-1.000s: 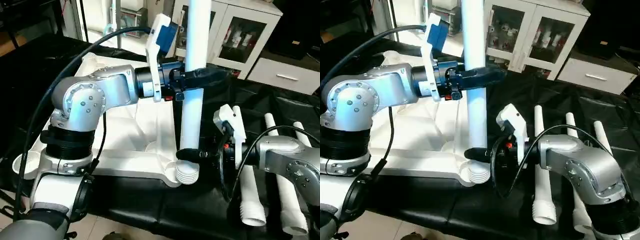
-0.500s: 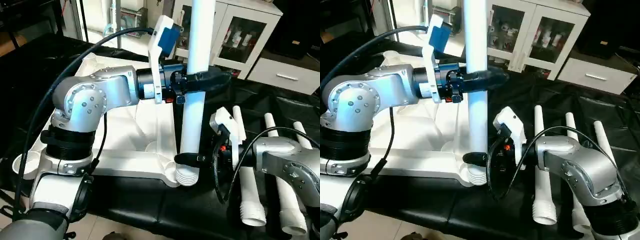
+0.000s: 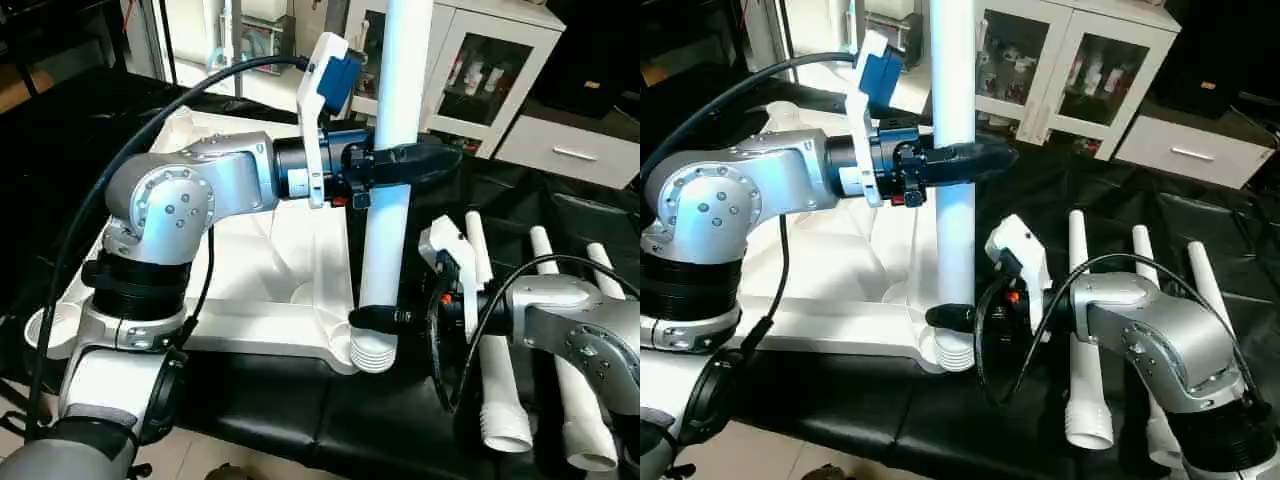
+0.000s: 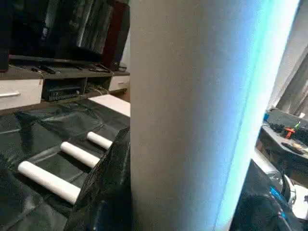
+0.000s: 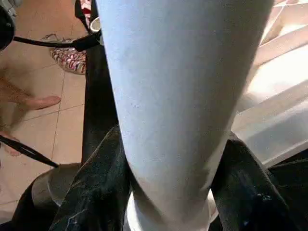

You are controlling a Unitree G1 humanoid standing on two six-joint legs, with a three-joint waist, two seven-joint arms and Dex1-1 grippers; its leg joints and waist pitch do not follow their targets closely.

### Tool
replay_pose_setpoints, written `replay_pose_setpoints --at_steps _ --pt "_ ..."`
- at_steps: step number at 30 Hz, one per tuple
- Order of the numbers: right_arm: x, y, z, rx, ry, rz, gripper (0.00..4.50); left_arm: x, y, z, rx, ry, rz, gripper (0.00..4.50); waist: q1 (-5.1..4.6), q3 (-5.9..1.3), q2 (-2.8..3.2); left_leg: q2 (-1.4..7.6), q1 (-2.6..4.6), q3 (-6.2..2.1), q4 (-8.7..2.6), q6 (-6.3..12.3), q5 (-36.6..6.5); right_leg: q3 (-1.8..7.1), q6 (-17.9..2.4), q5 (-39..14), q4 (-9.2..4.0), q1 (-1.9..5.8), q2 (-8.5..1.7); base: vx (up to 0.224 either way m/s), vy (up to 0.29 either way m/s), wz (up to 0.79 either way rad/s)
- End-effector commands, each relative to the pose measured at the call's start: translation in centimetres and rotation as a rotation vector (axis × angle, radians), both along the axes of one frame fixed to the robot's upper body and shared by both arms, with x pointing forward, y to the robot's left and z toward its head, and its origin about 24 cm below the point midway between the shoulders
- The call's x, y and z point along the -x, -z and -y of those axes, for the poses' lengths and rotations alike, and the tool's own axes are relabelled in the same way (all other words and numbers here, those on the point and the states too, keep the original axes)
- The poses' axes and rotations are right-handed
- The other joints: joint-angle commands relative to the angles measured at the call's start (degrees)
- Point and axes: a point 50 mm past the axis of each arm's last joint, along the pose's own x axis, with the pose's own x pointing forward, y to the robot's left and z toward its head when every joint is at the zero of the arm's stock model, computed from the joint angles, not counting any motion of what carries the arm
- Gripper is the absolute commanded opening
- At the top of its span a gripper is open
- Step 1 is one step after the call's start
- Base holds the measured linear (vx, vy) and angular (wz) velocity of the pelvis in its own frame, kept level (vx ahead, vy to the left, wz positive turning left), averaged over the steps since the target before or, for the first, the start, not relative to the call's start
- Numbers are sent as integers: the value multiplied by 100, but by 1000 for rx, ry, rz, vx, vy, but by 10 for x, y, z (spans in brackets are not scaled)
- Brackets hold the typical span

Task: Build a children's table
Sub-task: Pick table leg

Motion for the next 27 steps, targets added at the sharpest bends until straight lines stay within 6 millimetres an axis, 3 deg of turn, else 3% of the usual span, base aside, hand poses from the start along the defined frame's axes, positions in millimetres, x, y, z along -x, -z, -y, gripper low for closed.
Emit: replay_pose_setpoints --at_steps 1,2,4,9,10,15,18,19,21,23,24,25,27 --pt "-2 0 4 6 20 -4 188 5 -7 6 1 34 38 169 6 -339 106 367 42 -138 -453 -263 -377 309 -1167 -443 -371 289 -528 0 0 0" --pt "-2 0 4 4 22 -2 188 3 -7 5 -1 15 36 169 4 -339 104 368 42 -138 -453 -268 -397 309 -1168 -460 -371 289 -527 0 0 0" --pt "-3 -1 4 1 25 2 188 3 -7 5 0 23 29 239 6 -339 118 364 40 -139 -453 -271 -410 311 -1170 -479 -373 292 -531 0 0 0" --pt "-5 -4 5 -13 40 18 188 2 -7 2 7 26 11 247 7 -338 111 362 38 -136 -450 -261 -379 309 -1184 -443 -372 294 -526 0 0 0" --pt "-6 -7 6 -23 48 27 187 0 -6 0 5 17 4 274 12 -338 142 358 36 -138 -449 -259 -368 311 -1191 -419 -367 292 -526 0 0 0" --pt "-9 -18 9 -55 74 65 187 -2 -2 -6 -8 1 -16 313 18 -342 151 351 30 -135 -439 -222 -232 309 -1249 -251 -338 304 -521 0 0 0" --pt "-11 -26 16 -67 108 101 187 -5 -3 -11 -6 -18 -24 327 29 -340 207 347 26 -135 -435 -200 -229 309 -1291 -207 -336 309 -526 0 0 0" --pt "-11 -26 16 -67 108 101 186 -5 -3 -11 -6 -18 -24 345 26 -336 194 344 29 -133 -438 -192 -238 308 -1286 -228 -344 309 -520 0 0 0" --pt "-13 -32 22 -77 139 128 186 -8 -1 -15 -12 -34 -29 363 38 -340 260 340 34 -136 -436 -202 -270 308 -1294 -238 -341 307 -522 0 0 0" --pt "-13 -36 29 -75 163 149 186 -12 1 -22 -13 -74 -32 368 42 -340 237 338 35 -129 -435 -188 -277 311 -1297 -262 -351 311 -520 0 0 0" --pt "-13 -36 29 -74 163 150 186 -13 1 -22 -13 -76 -32 368 38 -339 274 336 31 -129 -435 -186 -311 309 -1302 -267 -359 313 -513 0 0 0" --pt "-12 -38 33 -65 179 163 186 -15 3 -26 -9 -97 -42 387 47 -341 266 334 24 -131 -432 -176 -302 309 -1309 -259 -352 325 -516 0 0 0" --pt "-9 -42 48 -52 248 191 186 -18 11 -46 -12 -165 -60 398 56 -343 371 334 20 -141 -428 -186 -347 312 -1289 -246 -348 325 -516 0 0 0"
